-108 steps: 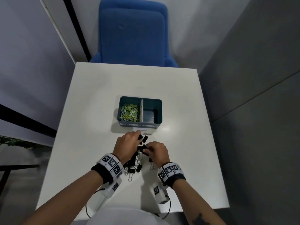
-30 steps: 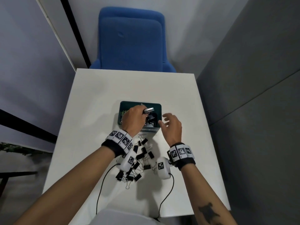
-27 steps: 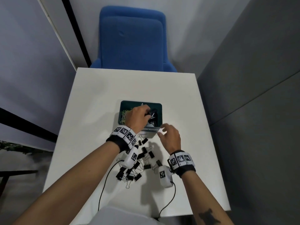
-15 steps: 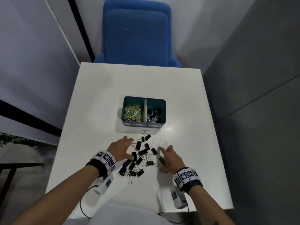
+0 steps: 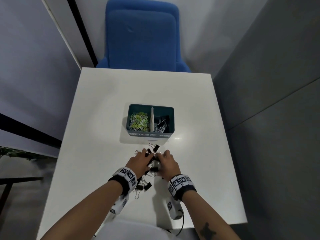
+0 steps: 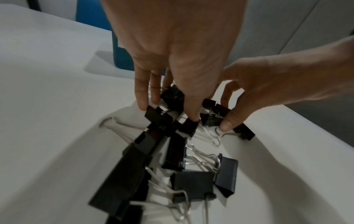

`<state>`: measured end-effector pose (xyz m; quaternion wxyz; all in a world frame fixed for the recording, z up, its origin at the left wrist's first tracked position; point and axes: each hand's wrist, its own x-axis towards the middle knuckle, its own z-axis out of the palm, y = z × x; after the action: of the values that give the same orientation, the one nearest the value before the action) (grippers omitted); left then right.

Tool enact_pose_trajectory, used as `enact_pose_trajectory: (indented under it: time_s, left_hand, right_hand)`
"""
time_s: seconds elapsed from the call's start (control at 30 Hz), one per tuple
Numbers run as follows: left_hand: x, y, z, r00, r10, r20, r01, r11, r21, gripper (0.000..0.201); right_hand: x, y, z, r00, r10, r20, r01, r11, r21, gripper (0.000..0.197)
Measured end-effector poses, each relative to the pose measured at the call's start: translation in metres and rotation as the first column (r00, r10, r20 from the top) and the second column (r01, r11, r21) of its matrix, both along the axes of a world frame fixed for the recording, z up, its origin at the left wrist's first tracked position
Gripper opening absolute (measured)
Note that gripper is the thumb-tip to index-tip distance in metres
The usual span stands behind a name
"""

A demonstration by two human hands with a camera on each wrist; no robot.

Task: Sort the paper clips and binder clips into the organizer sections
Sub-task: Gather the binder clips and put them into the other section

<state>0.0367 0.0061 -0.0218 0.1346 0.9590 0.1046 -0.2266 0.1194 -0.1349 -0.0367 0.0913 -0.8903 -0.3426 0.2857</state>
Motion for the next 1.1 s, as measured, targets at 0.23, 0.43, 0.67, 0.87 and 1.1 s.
enact_pose_trajectory:
  time_s: [0.23, 0.43, 0.67, 0.87, 1.1]
  left_hand:
    - [-0.003, 0.008, 0.001, 0.99, 0.128, 0.056, -0.119, 0.983, -0.137, 0.042]
    - [-0.006, 0.011, 0.008, 0.97, 0.168, 0.177, -0.124, 0.964, -0.236, 0.024]
    - [0.044, 0.015, 0.067, 0.895, 0.209, 0.395, -0.088, 0.949, -0.304, 0.02]
    - [0.107, 0.023, 0.115, 0.837, 0.268, 0.478, -0.113, 0.938, -0.328, 0.032]
    - [0.089, 0.032, 0.104, 0.798, 0.248, 0.549, -0.095, 0.952, -0.292, 0.019]
  right_hand:
    - [0.002, -0.012, 0.0, 0.983, -0.176, -0.06, 0.18, 0.982, 0.064, 0.039]
    - [-0.005, -0.024, 0.003, 0.967, -0.255, 0.028, 0.252, 0.965, 0.078, 0.033]
    - [-0.016, -0.039, 0.0, 0.945, -0.319, -0.071, 0.325, 0.94, 0.102, 0.026]
    - [-0.011, -0.04, 0.012, 0.931, -0.35, -0.106, 0.359, 0.929, 0.086, 0.029]
    - [0.026, -0.016, 0.08, 0.925, -0.38, -0.009, 0.368, 0.889, 0.273, 0.011]
